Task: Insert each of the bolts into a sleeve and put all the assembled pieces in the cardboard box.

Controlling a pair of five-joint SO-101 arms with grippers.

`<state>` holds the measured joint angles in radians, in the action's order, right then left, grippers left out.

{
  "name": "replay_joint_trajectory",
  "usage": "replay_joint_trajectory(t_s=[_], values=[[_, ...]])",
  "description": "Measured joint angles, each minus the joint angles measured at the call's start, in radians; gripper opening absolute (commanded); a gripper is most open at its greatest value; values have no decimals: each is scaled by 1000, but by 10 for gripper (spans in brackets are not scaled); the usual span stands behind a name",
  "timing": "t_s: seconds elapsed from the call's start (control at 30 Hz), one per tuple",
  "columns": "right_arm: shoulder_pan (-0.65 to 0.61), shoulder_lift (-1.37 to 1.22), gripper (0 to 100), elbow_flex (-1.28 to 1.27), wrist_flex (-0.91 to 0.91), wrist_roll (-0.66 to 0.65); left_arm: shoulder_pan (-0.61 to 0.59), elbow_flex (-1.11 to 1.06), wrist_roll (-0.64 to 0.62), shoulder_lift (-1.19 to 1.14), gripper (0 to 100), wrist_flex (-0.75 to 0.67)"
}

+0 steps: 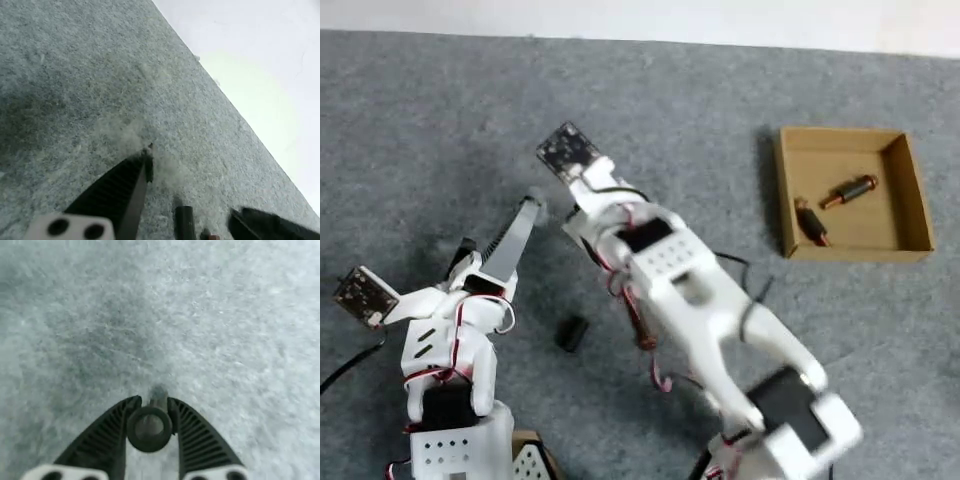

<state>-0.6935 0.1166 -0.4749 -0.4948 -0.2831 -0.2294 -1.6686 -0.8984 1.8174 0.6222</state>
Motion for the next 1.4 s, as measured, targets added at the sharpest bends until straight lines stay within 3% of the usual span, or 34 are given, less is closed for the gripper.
replay_joint_trajectory(t_s=[0.23,0.5,0.63,0.9,1.13,1.4], values=[[87,319,5,-313,-5,0,0,0,0,0,622,0],[420,402,5,-629,-8,0,0,0,0,0,622,0],[508,399,5,-672,-92,-15,0,0,0,0,622,0],[516,282,12,-617,-258,-100,0,0,0,0,622,0],[512,153,135,-520,-287,-103,0,0,0,0,622,0],[511,78,136,-459,-287,-103,0,0,0,0,622,0]])
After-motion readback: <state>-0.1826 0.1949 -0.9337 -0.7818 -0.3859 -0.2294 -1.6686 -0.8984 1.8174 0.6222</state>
